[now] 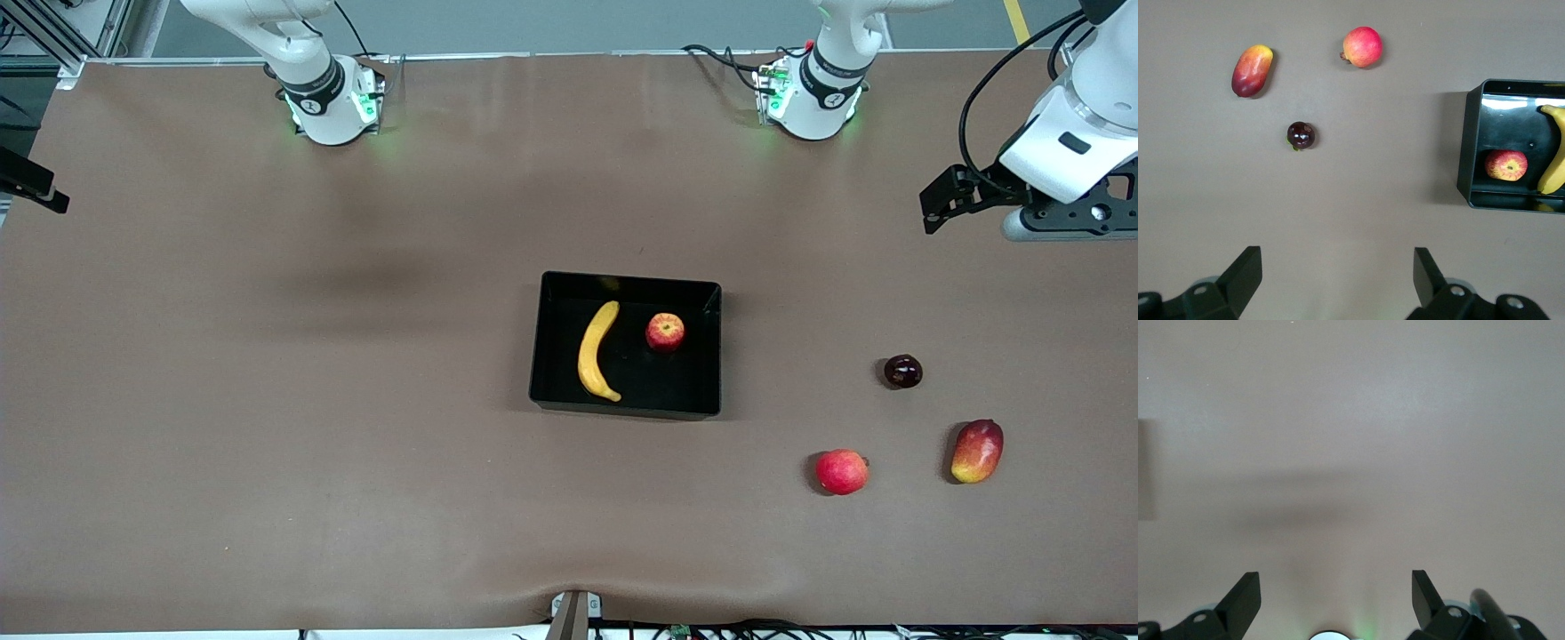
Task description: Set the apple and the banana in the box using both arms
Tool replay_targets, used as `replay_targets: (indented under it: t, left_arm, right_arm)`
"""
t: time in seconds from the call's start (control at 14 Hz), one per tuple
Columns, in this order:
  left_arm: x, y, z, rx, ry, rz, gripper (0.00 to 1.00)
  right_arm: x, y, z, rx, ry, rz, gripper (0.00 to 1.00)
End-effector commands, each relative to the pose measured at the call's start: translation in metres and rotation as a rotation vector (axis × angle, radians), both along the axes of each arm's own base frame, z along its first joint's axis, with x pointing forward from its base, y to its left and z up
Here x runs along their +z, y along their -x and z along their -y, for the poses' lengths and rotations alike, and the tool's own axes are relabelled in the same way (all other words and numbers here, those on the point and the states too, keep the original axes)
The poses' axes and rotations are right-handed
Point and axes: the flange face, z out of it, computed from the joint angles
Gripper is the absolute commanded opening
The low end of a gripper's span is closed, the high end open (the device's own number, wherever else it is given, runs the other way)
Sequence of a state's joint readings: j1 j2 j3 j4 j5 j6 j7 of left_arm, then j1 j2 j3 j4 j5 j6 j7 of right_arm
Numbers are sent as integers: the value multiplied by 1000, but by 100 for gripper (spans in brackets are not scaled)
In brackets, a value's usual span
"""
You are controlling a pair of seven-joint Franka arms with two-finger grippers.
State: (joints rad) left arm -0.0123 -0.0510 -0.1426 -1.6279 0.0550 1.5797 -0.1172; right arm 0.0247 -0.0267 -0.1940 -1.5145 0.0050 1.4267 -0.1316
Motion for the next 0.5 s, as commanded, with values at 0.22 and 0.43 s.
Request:
replay_targets:
  t: [0.22, 0.43]
  left_arm:
    - [19, 2, -2, -3, 36, 10, 100]
    - [20, 3, -1, -5, 35, 5, 100]
  right_arm:
    - [1, -1, 1, -6, -6, 2, 100]
    - [1, -1, 1, -6, -6, 1, 100]
